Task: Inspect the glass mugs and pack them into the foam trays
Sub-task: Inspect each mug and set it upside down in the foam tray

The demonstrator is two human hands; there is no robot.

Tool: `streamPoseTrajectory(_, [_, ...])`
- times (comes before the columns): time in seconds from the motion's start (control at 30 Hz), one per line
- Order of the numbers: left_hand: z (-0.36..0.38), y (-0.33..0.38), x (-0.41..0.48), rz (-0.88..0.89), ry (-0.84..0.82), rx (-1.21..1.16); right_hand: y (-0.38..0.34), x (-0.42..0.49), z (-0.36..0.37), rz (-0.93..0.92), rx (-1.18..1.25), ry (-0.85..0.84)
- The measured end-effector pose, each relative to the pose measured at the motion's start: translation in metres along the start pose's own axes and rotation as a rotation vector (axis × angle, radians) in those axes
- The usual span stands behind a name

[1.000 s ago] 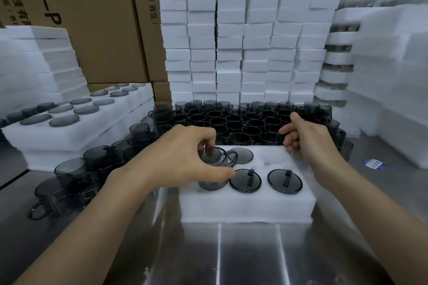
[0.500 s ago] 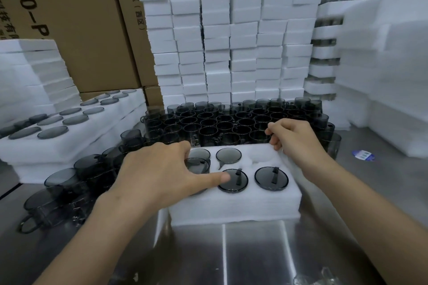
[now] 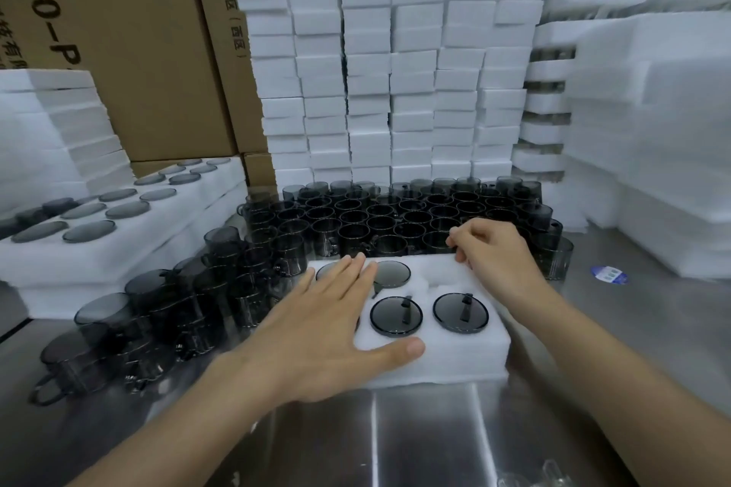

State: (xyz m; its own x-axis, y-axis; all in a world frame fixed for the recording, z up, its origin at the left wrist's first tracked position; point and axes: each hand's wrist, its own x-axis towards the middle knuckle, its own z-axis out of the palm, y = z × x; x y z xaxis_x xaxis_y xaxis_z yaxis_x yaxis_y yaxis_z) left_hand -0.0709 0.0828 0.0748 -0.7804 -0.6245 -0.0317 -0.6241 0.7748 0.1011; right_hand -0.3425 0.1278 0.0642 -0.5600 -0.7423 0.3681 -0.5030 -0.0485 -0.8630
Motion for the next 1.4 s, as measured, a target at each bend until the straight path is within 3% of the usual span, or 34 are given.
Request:
streamPoseTrajectory(0.13, [0.0, 0.0, 0.003, 0.017, 0.0, -0.034, -0.002, -0.008, 0.005, -0.074, -0.13, -0.037])
streamPoseTrajectory(0.33, [-0.019, 0.0, 0.012, 0.007, -0.114, -0.135, -0.01, -0.014, 0.001, -0.019, -0.11, -0.051])
streamPoseTrajectory(0.43, [-0.045, -0.001, 0.038, -0.046, 0.044, -0.284, -0.012, -0.016, 0.0, -0.007, -0.103, -0.054])
streamPoseTrajectory(0.5, [-0.057, 0.002, 0.065, -0.124, 0.178, -0.263, -0.01, -0.015, 0.0, -0.006, -0.112, -0.052])
streamPoseTrajectory(0.7, [-0.045, 0.019, 0.13, -0.417, 0.101, -0.214, -0.003, -0.009, -0.001, -0.028, -0.128, -0.057])
streamPoseTrajectory(1.03, [-0.045, 0.028, 0.142, -0.387, 0.25, -0.194, 0.0, -0.008, -0.001, -0.063, -0.129, -0.08])
streamPoseTrajectory(1.2, [-0.063, 0.025, 0.12, -0.347, 0.462, -0.154, 0.001, -0.007, 0.0, -0.065, -0.141, -0.076])
streamPoseTrajectory(1.4, [-0.094, 0.021, 0.076, 0.023, 1.158, -0.38, 0.004, -0.004, 0.0, -0.061, -0.169, -0.075])
